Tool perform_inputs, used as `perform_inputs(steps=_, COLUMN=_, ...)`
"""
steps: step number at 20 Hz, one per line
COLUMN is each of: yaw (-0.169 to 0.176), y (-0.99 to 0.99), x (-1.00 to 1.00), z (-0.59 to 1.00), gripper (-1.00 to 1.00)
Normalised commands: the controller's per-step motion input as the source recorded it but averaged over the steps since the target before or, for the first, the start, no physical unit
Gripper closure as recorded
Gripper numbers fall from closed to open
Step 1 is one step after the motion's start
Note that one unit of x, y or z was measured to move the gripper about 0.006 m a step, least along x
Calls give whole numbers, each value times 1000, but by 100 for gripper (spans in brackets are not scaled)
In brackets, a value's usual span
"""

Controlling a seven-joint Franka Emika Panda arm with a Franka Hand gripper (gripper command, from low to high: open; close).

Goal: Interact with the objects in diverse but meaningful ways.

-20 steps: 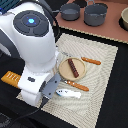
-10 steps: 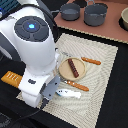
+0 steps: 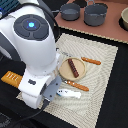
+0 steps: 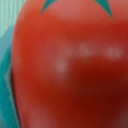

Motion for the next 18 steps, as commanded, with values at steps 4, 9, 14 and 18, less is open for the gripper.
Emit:
perform_inputs(steps=4, yaw=103, y=484, x=405, z=1000, gripper=100)
perform_inputs(steps=9, yaw=130, y=587, x=491, z=1000, gripper=100)
perform_inputs(steps=14, yaw=132, y=672, x=494, z=945, gripper=100)
perform_inputs(steps=18, yaw=155, y=649, x=530, z=591, gripper=100)
